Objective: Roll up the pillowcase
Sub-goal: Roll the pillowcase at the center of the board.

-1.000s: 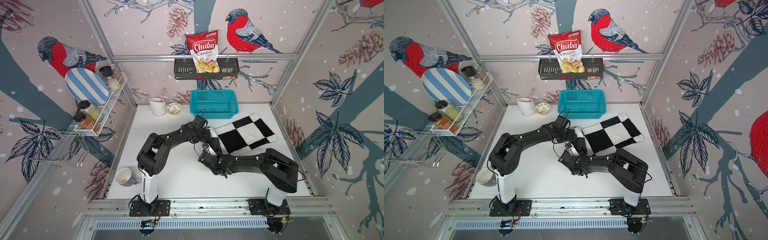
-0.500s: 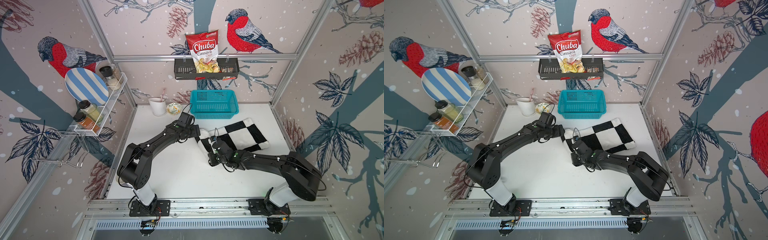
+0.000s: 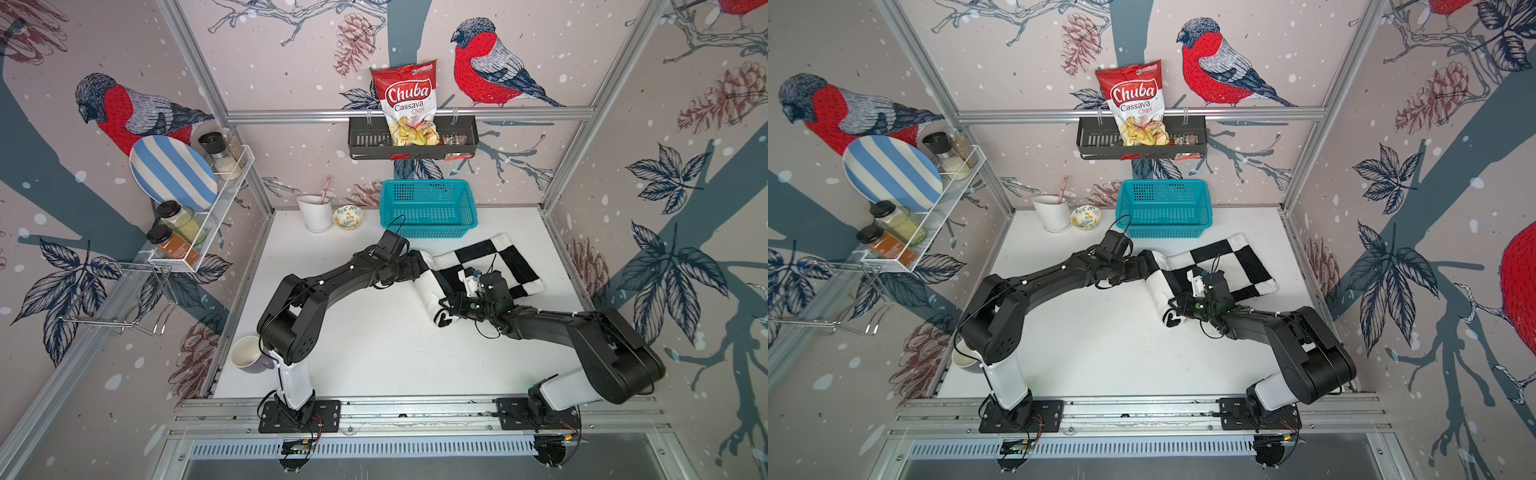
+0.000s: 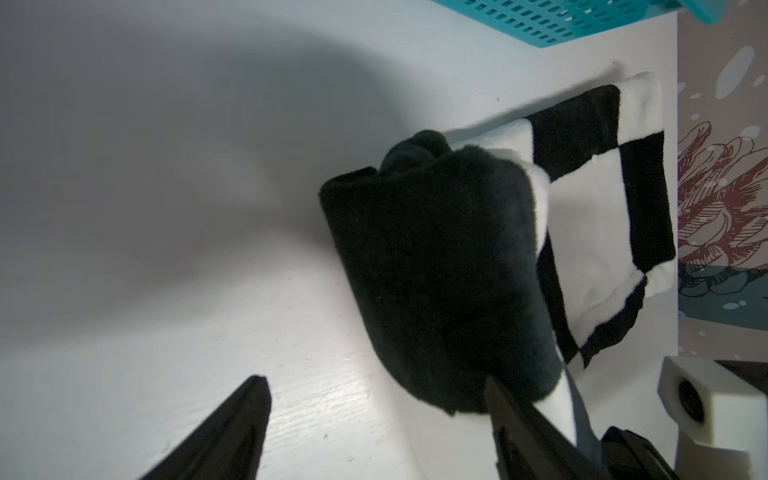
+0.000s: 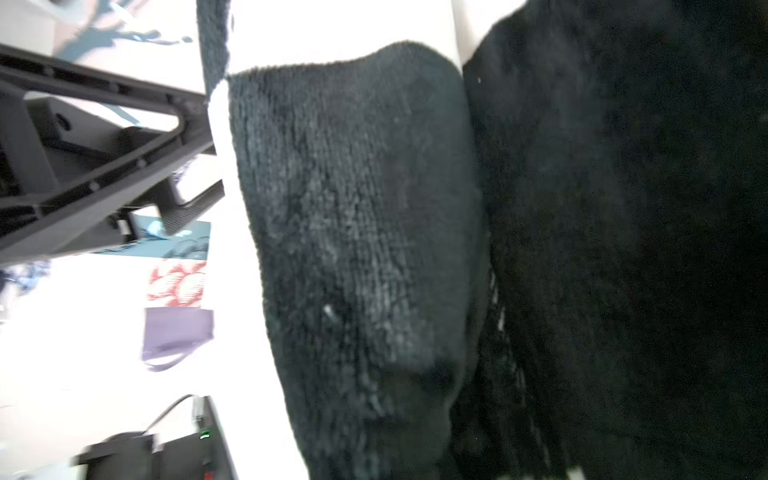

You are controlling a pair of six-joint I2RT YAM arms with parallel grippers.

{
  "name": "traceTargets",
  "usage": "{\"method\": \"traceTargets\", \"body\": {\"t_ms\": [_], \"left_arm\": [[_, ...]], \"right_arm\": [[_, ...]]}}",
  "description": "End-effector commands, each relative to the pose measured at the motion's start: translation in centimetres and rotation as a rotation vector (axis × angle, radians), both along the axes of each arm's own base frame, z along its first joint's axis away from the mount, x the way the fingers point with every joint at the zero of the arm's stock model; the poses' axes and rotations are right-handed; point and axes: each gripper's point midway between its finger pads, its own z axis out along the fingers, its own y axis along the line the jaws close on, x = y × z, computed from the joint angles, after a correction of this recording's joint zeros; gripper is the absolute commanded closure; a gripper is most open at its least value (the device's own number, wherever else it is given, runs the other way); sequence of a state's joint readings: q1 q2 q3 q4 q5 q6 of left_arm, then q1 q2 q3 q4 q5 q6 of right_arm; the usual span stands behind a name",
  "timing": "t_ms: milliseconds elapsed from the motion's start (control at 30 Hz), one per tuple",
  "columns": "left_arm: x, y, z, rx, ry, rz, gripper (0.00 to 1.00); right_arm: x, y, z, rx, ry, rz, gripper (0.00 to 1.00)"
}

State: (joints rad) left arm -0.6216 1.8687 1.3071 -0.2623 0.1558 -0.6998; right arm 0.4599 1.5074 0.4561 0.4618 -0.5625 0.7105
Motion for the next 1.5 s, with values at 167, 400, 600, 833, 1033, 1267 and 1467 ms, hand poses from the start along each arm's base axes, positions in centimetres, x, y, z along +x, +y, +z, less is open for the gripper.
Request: {"method": "traceTargets", "body": {"t_ms": [167, 400, 600, 833, 1033, 1267, 1467], "left_arm": [[1.1, -1.9, -3.3, 0.070, 0.049, -0.015, 0.20], [1.0, -2.1, -5.1, 0.103, 0.076, -0.021, 0.22], [1.0, -2.1, -5.2, 0.101, 0.078, -0.024, 0.23], [1.0, -2.2, -5.1, 0.097, 0.077, -0.023, 0.23], [0.8, -2.0, -4.9, 0.098, 0.077, -0.020, 0.22], [0.9, -1.4, -4.0, 0.103, 0.062, -0.009, 0.21], [1.5, 0.9, -0.4, 0.094, 0.005, 0.022, 0.18]], "right_arm": [[-0.6, 0.7, 0.4, 0.077, 0.073, 0.020, 0.86], [1.5, -3.8, 0.7, -0.317, -0.074, -0.150, 0.30], [1.8, -5.8, 5.1, -0.716, -0.337, -0.260, 0.22], [0.0, 0.3, 5.3, -0.854, -0.507, -0.038, 0.23], [-1.2, 1.0, -0.2, -1.010, -0.462, 0.074, 0.18], [-2.4, 1.2, -4.4, -1.111, -0.402, 0.097, 0.47], [-3.5, 5.3, -3.5, -0.979, -0.408, 0.132, 0.94]]}}
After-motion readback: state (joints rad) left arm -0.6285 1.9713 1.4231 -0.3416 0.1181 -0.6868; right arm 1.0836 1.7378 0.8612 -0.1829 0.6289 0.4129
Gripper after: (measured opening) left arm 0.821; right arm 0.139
